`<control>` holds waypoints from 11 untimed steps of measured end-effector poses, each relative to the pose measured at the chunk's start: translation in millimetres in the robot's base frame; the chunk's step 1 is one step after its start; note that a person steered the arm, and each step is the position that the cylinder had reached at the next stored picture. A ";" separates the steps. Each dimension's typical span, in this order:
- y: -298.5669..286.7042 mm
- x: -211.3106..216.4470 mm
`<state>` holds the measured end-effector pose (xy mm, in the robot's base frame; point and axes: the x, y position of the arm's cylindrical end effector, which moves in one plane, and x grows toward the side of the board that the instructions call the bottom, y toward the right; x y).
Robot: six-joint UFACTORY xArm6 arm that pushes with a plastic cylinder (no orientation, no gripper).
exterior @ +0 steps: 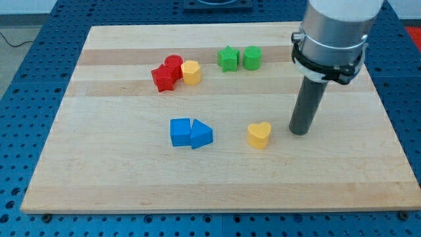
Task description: Move the yellow heart towards the right of the blue triangle
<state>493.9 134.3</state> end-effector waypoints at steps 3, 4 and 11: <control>-58.5 1.8; -66.3 1.8; -82.2 1.8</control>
